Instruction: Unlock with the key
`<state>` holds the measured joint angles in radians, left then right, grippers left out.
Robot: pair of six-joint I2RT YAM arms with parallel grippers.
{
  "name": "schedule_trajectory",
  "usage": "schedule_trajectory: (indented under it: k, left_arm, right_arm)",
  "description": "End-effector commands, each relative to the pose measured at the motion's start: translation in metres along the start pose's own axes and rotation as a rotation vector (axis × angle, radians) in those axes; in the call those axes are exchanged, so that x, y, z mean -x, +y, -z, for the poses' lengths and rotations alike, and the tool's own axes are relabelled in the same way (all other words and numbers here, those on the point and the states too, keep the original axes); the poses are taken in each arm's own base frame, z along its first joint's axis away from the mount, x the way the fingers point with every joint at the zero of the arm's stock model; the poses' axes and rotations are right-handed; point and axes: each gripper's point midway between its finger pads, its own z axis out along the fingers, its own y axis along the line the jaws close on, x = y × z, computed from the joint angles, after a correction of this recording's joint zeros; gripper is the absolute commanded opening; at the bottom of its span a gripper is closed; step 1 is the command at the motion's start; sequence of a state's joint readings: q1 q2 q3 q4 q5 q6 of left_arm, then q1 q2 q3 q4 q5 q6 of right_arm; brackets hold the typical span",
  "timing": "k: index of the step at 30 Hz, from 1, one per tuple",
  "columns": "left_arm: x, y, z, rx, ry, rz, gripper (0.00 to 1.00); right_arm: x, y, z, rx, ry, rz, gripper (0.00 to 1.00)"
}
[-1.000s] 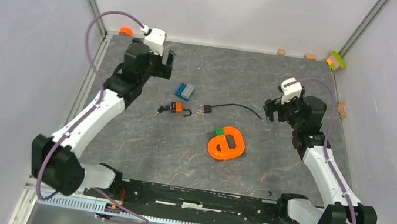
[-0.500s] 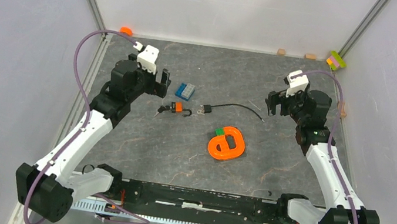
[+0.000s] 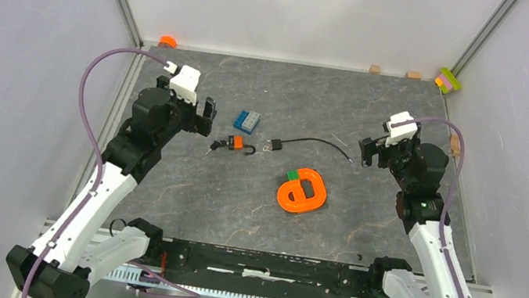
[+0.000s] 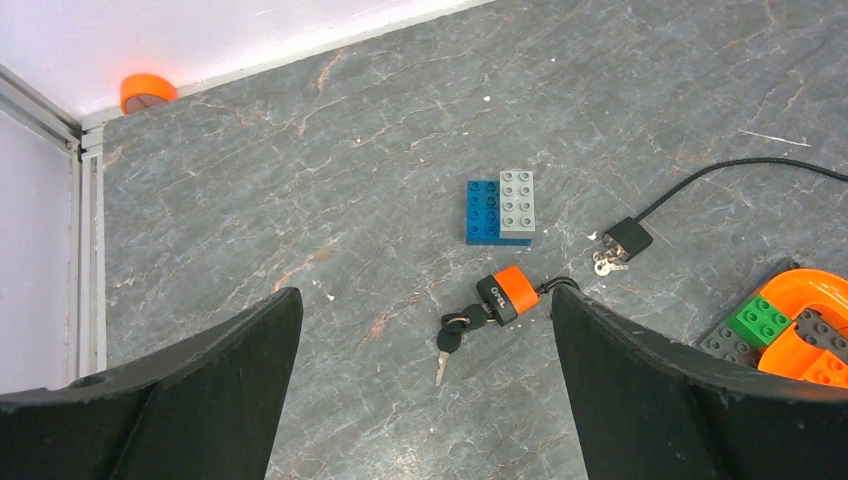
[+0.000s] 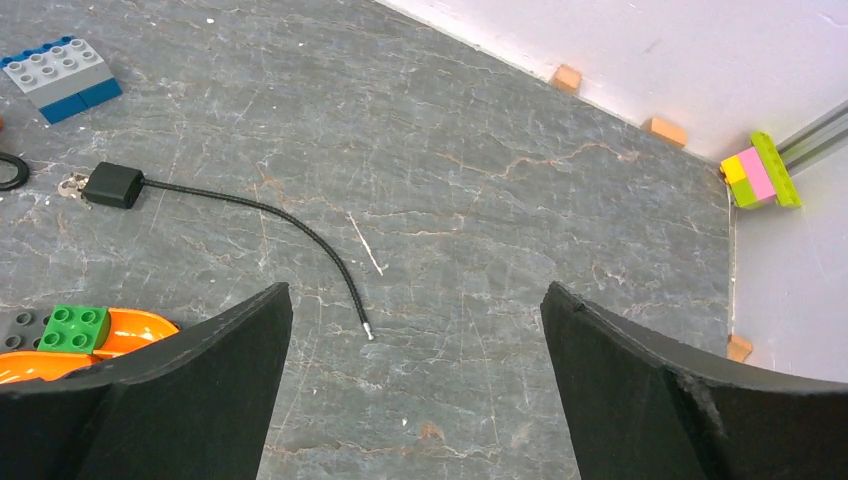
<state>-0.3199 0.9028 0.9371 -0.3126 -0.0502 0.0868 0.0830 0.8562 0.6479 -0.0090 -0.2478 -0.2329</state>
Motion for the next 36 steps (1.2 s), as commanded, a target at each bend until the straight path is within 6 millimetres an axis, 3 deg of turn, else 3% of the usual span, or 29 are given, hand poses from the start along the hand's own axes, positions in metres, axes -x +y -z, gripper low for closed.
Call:
schedule_trajectory:
  k: [1,7,10,22,36]
  left_arm:
    - [0.007,0.001,0.004,0.001,-0.022,0.011,1.00]
    - [-0.004,-0.007,0.004,-0.030,-0.092,0.046,1.00]
    - [0.000,0.000,0.014,0.004,-0.146,0.028,1.00]
    - [-0.010,0.009,0.026,0.033,-0.101,0.037,1.00]
    - [-0.013,0.007,0.022,0.019,-0.084,0.079,1.00]
  right_arm:
    - [0.001,-0.006,0.002,-0.040,-0.021,0.005,0.98]
    - [0.001,-0.003,0.011,-0.048,-0.067,0.038,0.98]
    - [0.004,-0.001,0.017,-0.045,-0.099,0.060,0.98]
    - [0.009,0.001,0.021,-0.032,-0.108,0.067,0.98]
    - [0.005,0.008,0.020,0.005,-0.104,0.075,0.98]
